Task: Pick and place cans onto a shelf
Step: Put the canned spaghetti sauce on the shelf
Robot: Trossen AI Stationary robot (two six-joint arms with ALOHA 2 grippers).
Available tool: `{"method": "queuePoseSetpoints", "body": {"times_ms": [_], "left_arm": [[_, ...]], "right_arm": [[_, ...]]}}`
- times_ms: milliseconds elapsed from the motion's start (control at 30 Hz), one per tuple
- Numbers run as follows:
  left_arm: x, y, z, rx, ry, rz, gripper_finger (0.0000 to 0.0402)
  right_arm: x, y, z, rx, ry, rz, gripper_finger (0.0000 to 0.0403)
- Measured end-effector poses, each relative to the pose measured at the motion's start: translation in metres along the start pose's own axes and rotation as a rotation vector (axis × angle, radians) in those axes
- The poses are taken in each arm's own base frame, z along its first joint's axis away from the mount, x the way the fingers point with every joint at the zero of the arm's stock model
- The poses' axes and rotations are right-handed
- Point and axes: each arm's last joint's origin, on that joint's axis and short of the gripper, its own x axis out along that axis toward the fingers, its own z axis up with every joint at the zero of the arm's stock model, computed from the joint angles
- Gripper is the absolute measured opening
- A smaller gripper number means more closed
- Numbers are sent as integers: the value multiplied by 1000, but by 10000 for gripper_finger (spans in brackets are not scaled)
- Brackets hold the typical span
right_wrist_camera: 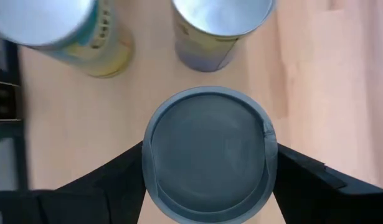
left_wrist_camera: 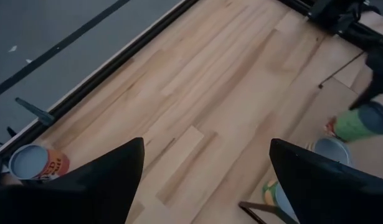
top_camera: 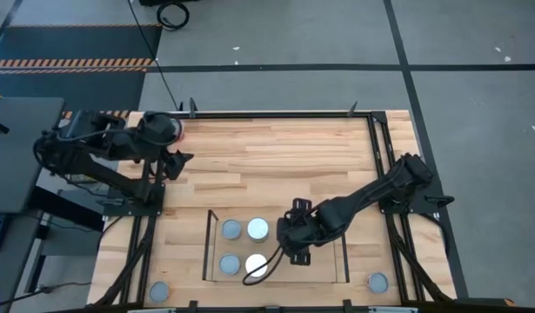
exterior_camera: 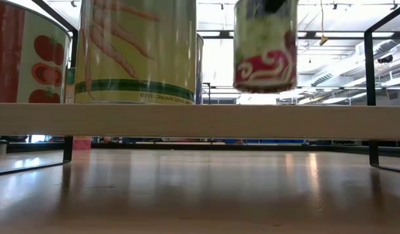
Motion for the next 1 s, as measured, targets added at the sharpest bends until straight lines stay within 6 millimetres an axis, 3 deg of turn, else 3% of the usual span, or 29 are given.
{"method": "queuePoseSetpoints", "body": {"times_ms": [333,700,1000], "left_arm": [[-2,-2,-2,31,-32,19,352],[-2,-2,-2,34,-37,26,352],[-2,-2,-2,49,-42,31,352]], "right_arm": [[26,5,-3,-42,92,-27,294],[27,-1,-2,-30,112,-49,344],[28,-5,1,-23,97,-44,347]]}}
